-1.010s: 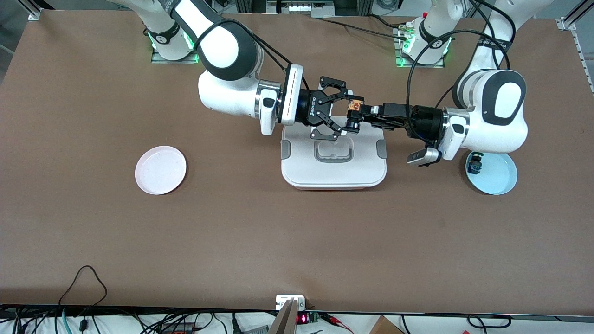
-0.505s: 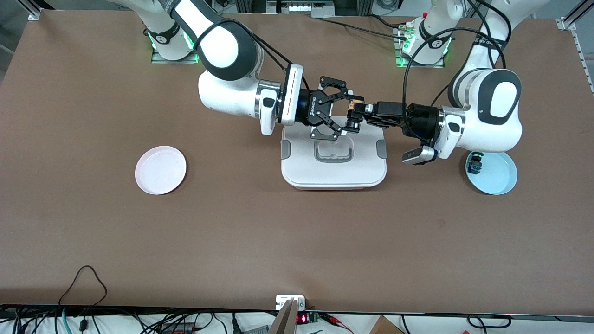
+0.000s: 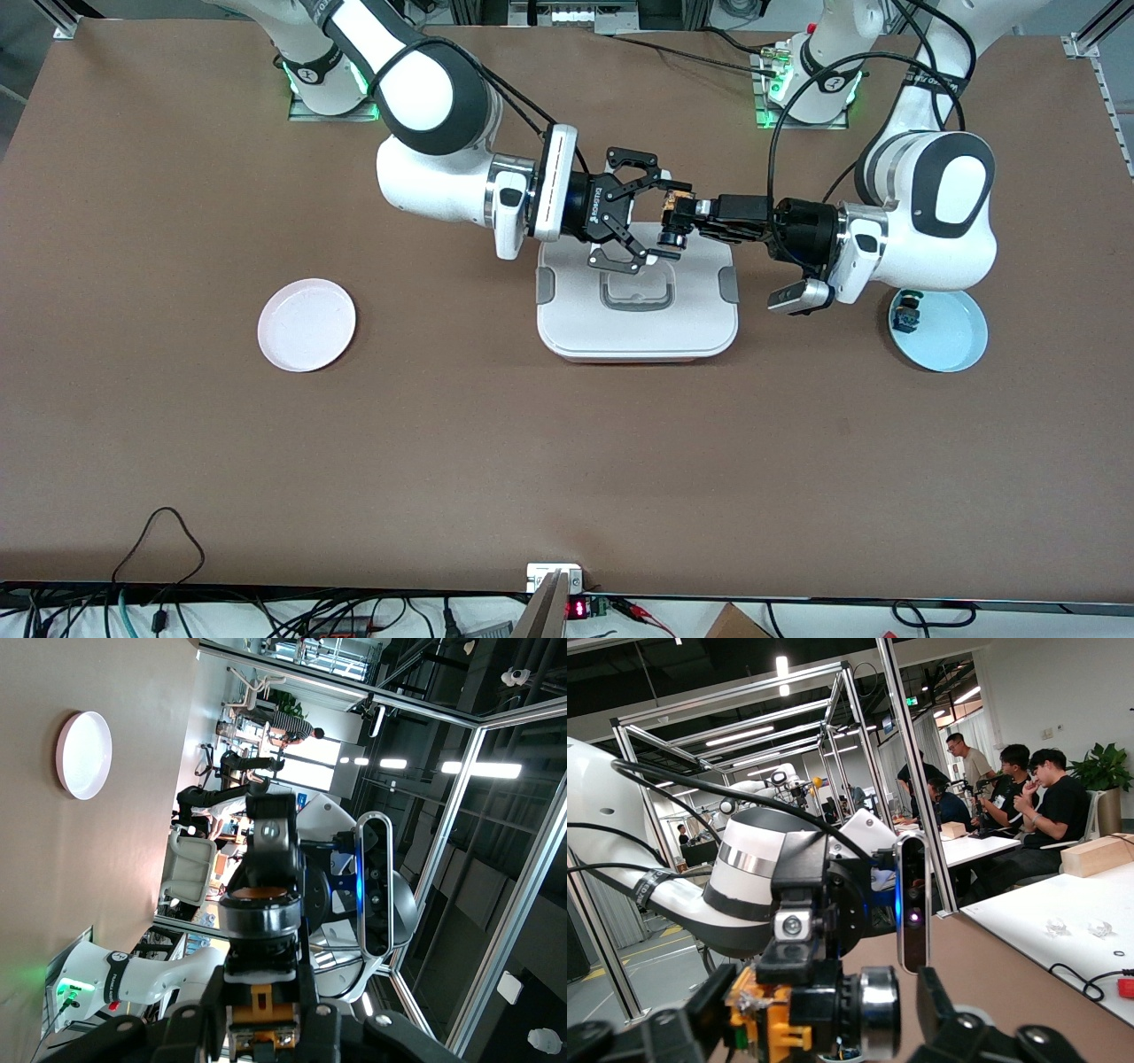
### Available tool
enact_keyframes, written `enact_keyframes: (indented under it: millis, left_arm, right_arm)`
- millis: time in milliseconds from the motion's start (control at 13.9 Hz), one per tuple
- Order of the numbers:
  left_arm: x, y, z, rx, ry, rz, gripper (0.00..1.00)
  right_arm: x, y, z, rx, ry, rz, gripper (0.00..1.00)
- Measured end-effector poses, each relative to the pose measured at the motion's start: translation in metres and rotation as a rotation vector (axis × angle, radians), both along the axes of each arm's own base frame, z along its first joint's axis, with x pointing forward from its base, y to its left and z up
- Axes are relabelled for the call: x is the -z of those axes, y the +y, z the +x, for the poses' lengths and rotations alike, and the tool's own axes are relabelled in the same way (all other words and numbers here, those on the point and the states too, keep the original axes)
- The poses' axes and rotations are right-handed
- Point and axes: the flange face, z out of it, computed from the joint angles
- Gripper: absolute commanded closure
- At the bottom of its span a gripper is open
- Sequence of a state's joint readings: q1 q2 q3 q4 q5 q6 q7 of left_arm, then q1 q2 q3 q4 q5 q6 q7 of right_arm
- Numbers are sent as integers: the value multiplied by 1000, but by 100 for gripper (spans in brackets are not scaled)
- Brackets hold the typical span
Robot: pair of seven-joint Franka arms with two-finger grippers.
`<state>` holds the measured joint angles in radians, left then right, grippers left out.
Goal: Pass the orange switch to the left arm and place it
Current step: 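Open the right gripper and pull it back from the switch, then carry the switch to the blue plate while the right gripper retreats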
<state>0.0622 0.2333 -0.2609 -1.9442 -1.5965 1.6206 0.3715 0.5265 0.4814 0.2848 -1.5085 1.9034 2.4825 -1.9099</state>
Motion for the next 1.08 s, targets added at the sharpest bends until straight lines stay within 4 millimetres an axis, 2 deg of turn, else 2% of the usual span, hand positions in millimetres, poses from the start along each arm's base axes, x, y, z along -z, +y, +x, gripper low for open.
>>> enact_keyframes:
  millis: [361, 505, 794, 1082]
  left_arm:
    - [-1, 3, 4, -19, -8, 13, 89]
    - [-3, 11, 6, 3, -43, 69, 89]
    - [-11, 52, 15, 106, -172, 321, 88]
    - [-20, 88, 23, 238, -330, 602, 88]
  right_arm:
    - [-4, -9, 10, 8, -4, 11, 0]
    - [-10, -27, 27, -10, -12, 32, 0]
    - [-33, -102, 79, -120, -1, 27, 0]
    - [-56, -186, 106, -241, -40, -6, 0]
